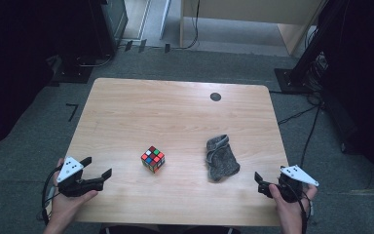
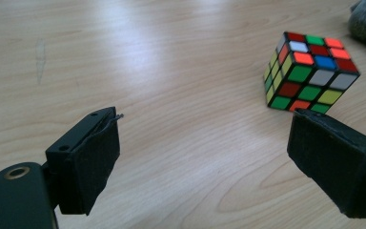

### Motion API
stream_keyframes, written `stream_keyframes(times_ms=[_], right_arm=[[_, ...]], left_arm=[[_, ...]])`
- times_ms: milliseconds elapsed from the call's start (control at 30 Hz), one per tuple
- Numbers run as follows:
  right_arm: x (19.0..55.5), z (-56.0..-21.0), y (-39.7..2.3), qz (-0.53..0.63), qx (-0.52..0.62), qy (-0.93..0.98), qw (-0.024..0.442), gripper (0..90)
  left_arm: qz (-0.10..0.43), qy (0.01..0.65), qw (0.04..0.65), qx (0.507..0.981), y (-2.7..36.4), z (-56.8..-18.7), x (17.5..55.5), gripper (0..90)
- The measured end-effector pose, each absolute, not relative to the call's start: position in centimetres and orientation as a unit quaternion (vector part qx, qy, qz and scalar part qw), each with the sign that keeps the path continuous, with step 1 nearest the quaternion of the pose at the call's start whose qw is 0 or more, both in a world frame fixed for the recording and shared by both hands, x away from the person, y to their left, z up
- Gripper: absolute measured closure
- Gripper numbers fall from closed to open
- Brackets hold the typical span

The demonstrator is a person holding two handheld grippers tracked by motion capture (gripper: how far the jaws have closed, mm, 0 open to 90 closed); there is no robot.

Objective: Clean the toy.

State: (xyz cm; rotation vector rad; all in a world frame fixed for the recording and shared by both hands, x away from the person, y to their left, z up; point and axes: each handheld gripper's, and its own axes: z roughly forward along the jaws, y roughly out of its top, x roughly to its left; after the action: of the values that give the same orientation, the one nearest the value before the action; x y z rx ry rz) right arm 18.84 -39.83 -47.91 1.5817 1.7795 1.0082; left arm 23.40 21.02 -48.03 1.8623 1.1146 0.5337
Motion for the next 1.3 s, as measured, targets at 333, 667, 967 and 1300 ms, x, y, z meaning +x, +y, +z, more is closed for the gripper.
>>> stream_keyframes(times_ms=[333,667,967,1300], right_arm=[[17.2,-51.3,-41.0,0.324,0.606,0.682,0.25,0.5],[17.5,-52.8,-40.8,0.301,0.61,0.691,0.244,0.0],[17.3,-52.8,-40.8,0.304,0.609,0.69,0.246,0.0],[17.3,-52.8,-40.8,0.304,0.609,0.69,0.246,0.0]], left_arm=[[0.206,0.471,0.373,0.772,21.5,-50.7,23.0,11.0],[0.205,0.472,0.331,0.79,20.8,-51.6,23.3,11.7],[0.203,0.478,0.323,0.792,20.6,-51.8,23.6,11.7],[0.203,0.478,0.322,0.792,20.6,-51.8,23.6,11.7]])
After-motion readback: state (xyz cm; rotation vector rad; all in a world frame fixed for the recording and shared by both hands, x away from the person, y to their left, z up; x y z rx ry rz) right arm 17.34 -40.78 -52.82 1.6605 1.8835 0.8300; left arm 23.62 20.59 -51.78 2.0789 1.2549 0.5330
